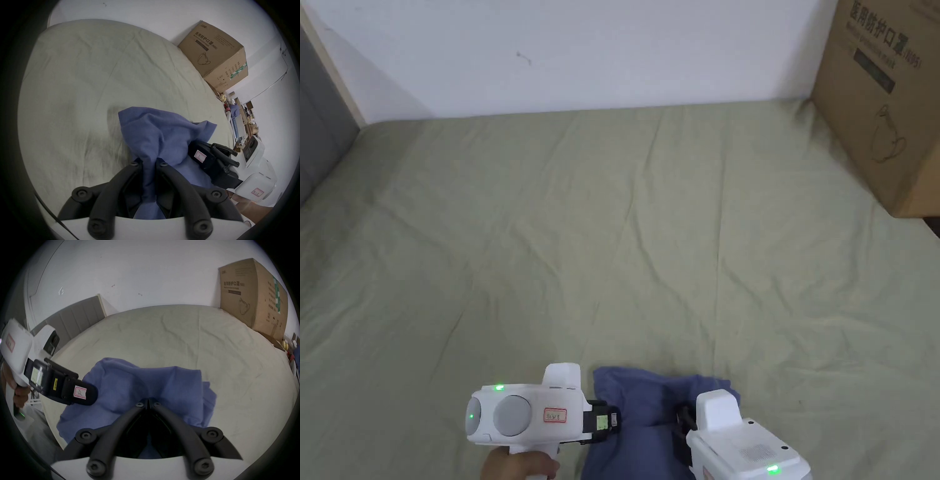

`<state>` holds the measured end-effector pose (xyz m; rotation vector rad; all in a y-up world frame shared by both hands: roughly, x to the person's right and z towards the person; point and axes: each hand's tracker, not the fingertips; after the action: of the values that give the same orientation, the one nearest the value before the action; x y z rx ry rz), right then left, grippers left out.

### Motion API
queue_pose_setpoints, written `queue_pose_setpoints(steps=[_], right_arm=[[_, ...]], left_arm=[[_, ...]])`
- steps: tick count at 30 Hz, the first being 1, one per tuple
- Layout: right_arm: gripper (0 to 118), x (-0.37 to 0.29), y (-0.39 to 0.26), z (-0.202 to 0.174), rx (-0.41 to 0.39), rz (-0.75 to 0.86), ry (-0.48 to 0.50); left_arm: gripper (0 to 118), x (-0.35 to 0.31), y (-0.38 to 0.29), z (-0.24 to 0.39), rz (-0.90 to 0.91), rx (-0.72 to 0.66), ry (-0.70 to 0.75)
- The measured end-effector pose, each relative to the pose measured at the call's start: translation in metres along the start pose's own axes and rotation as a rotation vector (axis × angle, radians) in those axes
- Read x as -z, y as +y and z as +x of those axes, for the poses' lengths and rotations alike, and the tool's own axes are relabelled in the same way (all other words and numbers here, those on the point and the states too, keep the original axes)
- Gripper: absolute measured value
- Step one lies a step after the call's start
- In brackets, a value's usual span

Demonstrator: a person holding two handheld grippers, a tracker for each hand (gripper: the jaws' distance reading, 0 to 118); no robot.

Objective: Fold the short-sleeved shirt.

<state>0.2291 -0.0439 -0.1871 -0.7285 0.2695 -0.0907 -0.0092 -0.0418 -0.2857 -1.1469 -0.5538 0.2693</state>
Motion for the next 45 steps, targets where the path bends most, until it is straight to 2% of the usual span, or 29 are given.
queue_pose_setpoints(steps=[4, 8, 11, 17, 19, 23, 28, 33, 40, 42, 44, 45], right_arm=[[0, -0.025, 0.015, 0.019, 0.020, 0.112, -0.011], [0, -0.053, 0.039, 0.031, -0.065, 0.216, -0.059], [0, -0.071, 0.056, 0.038, -0.083, 0.285, -0.081], [0, -0.100, 0.088, 0.033, -0.085, 0.405, -0.116], [0, -0.103, 0.097, 0.030, -0.109, 0.437, -0.129], [0, -0.099, 0.110, 0.016, -0.193, 0.458, -0.165], [0, -0.083, 0.120, 0.001, -0.177, 0.458, -0.142], [0, -0.062, 0.125, -0.007, -0.161, 0.451, -0.142], [0, -0.044, 0.130, -0.012, -0.149, 0.422, -0.162], [0, -0.046, 0.131, -0.013, -0.136, 0.424, -0.165], [0, -0.050, 0.131, -0.013, -0.127, 0.431, -0.173], [0, -0.052, 0.131, -0.013, -0.124, 0.435, -0.175]], left_arm=[[11, -0.023, 0.007, 0.011, 0.040, -0.007, -0.005], [11, -0.045, 0.018, -0.001, 0.074, 0.046, 0.039], [11, -0.068, 0.030, -0.025, 0.099, 0.029, 0.096], [11, -0.132, 0.056, -0.096, 0.128, 0.044, 0.303], [11, -0.155, 0.068, -0.126, 0.141, 0.031, 0.383], [11, -0.192, 0.085, -0.190, 0.142, -0.012, 0.510], [11, -0.227, 0.093, -0.255, 0.109, -0.077, 0.649], [11, -0.238, 0.102, -0.327, 0.084, -0.137, 0.699], [12, -0.214, 0.094, -0.354, 0.031, -0.204, 0.715], [19, -0.211, 0.090, -0.359, 0.033, -0.229, 0.718], [48, -0.214, 0.088, -0.351, 0.043, -0.234, 0.736], [68, -0.216, 0.087, -0.346, 0.047, -0.232, 0.742]])
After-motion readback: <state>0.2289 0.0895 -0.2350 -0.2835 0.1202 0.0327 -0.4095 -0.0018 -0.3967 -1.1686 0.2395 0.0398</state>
